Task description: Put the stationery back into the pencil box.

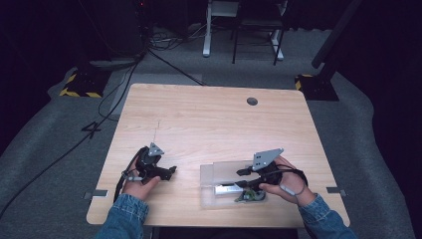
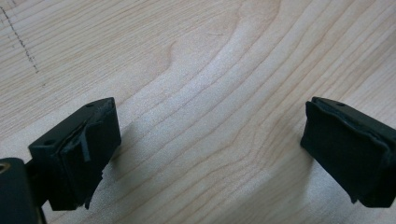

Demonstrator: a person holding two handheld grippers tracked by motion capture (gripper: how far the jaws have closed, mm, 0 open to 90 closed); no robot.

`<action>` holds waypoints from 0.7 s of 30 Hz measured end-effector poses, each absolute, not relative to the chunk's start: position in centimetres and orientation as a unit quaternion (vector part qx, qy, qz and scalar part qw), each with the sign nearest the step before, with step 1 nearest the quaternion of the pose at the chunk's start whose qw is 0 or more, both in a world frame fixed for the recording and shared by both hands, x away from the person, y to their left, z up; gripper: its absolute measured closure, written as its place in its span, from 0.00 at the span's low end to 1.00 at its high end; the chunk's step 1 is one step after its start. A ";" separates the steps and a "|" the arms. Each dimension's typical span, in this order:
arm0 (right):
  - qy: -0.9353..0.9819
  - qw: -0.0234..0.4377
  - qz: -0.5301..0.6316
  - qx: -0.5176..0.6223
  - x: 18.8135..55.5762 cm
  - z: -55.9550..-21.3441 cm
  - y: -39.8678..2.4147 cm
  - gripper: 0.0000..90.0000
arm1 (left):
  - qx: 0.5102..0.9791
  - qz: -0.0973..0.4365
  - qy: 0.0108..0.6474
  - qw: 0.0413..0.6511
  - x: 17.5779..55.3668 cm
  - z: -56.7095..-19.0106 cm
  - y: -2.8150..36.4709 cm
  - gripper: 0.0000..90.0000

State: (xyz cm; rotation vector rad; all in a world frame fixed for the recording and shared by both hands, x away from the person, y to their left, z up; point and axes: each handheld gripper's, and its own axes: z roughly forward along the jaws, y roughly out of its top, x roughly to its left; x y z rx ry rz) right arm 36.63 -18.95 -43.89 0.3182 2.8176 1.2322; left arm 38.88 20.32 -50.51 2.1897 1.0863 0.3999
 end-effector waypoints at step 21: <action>0.861 0.117 0.440 0.228 38.3 -40.0 -25.0 0.61 | 0.835 0.151 0.415 0.329 38.8 -50.5 20.3 0.05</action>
